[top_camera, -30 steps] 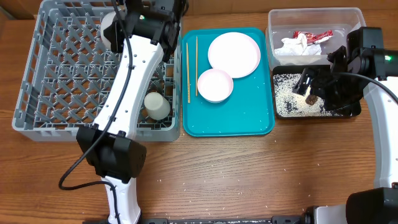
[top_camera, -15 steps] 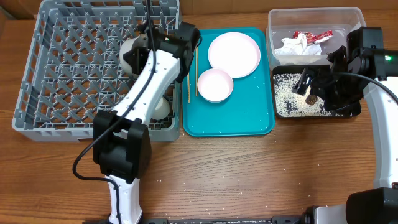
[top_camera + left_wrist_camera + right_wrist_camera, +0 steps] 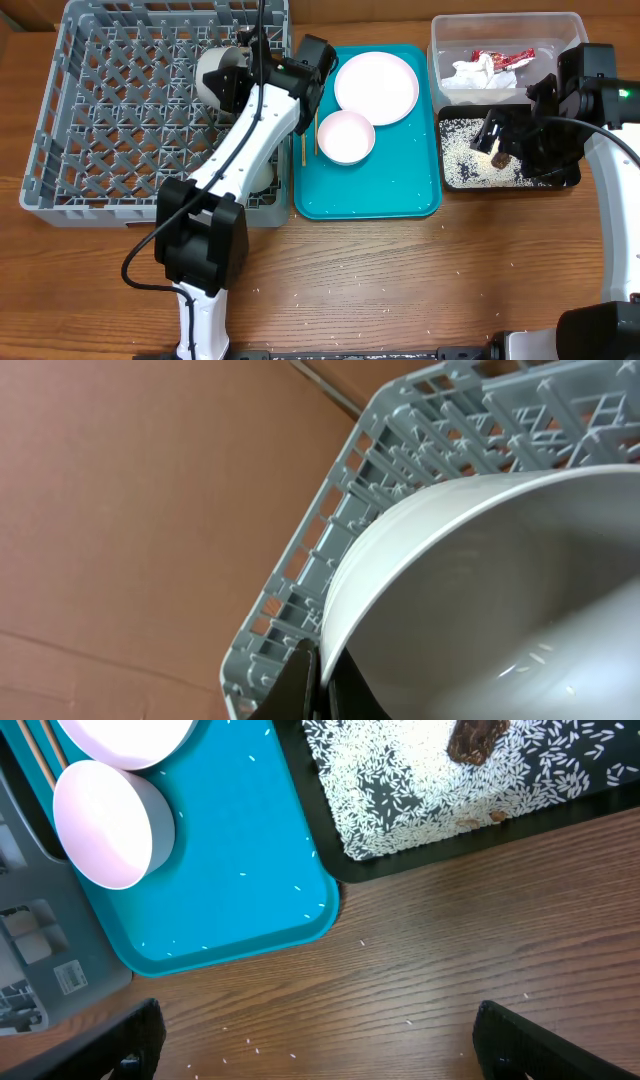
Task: Sort waste into correct bins and load items into the dishwasher
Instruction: 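Reach the left gripper to the pink bowl on the teal tray, then lift the pink bowl with the left gripper and set it in the rack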
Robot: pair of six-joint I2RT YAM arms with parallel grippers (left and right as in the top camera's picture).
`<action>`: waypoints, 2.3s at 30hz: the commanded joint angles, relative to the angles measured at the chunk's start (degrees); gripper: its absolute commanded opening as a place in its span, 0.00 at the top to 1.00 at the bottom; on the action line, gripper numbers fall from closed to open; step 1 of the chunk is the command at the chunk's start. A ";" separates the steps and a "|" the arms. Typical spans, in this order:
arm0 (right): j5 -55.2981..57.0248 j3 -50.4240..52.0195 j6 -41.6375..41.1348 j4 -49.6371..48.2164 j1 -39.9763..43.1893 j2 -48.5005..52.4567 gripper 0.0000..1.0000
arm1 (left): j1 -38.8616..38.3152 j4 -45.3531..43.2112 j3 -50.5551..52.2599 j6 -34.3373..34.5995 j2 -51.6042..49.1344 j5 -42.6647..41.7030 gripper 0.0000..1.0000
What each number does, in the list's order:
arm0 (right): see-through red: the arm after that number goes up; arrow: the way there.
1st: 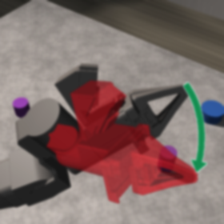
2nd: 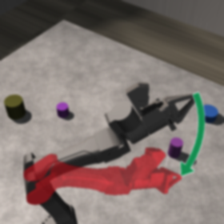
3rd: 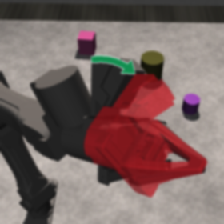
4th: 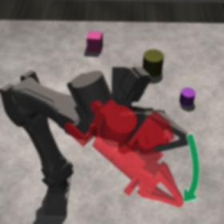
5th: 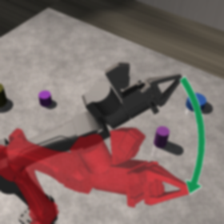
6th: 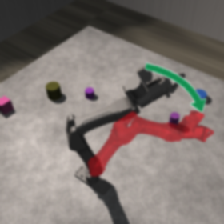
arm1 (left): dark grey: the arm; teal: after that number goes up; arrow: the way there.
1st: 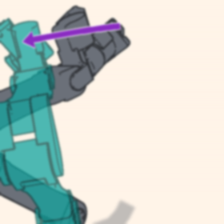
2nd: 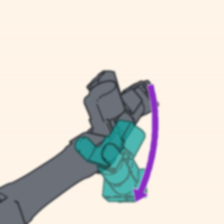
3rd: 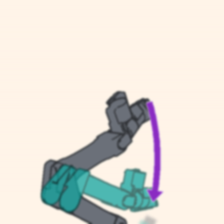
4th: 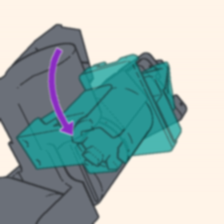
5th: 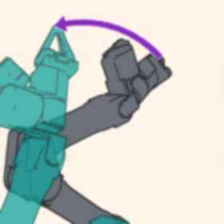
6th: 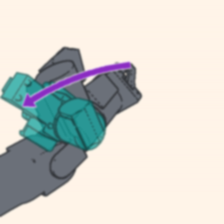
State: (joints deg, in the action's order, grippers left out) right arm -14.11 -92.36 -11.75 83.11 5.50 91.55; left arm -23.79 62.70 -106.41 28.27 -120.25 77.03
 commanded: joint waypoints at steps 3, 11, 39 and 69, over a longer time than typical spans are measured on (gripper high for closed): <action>0.59 -1.03 0.22 -0.31 0.00 -0.90 0.00 | -0.68 -1.20 0.55 -0.02 -2.43 2.64 0.96; 0.59 -1.03 0.22 -0.31 0.00 -0.90 0.00 | -3.06 0.11 0.57 -0.02 -9.35 8.48 0.96; 0.59 -1.03 0.22 -0.31 0.00 -0.90 0.00 | -5.81 6.82 -18.97 -16.65 -5.99 -72.35 0.24; 0.59 -1.03 0.22 -0.31 0.00 -0.90 0.00 | 0.90 -17.68 6.73 -25.20 -5.90 -79.43 0.96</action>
State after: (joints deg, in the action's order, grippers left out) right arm -14.09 -92.36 -11.77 83.09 5.50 91.55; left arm -22.52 44.40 -99.72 1.39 -126.76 -2.04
